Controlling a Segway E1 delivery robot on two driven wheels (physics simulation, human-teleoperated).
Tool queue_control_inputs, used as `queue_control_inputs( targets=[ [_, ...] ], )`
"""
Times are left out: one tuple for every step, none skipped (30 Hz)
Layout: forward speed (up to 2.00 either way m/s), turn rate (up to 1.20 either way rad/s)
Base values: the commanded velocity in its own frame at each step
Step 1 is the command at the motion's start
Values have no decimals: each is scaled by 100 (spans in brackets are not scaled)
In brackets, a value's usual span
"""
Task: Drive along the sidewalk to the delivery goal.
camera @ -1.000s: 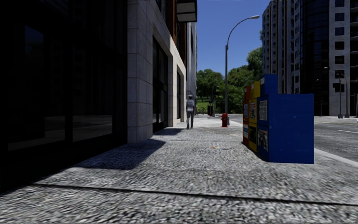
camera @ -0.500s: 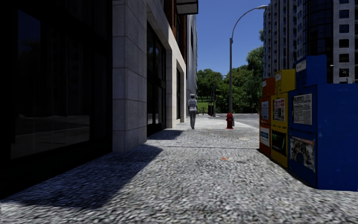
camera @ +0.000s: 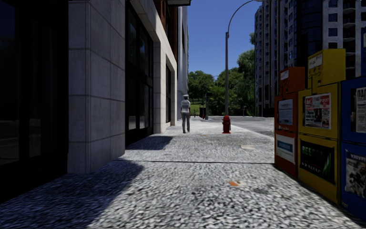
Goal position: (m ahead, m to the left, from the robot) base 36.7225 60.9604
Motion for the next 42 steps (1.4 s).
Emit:
queue_control_inputs(
  targets=[
    [200, -26],
    [200, -26],
    [200, -23],
    [200, -11],
    [200, -11],
    [200, 0],
    [200, 0],
    [200, 0],
    [200, -1],
    [200, -18],
    [200, -31],
    [200, -41],
    [200, -44],
    [200, -44],
    [200, -44],
    [200, -38],
    [200, -34],
    [200, -33],
    [200, -33],
    [200, -33],
    [200, -33],
    [200, -42],
    [200, -42],
    [200, -49],
    [200, -50],
    [200, -35],
    [200, -35],
    [200, 0],
    [200, 0],
    [200, 0],
    [200, 0],
    [200, 0],
    [200, 0],
    [200, 0],
    [200, 0],
    [200, 0],
    [200, 0],
    [200, 0],
    [200, 0],
    [200, 0],
    [200, 0],
    [200, 0]
  ],
)
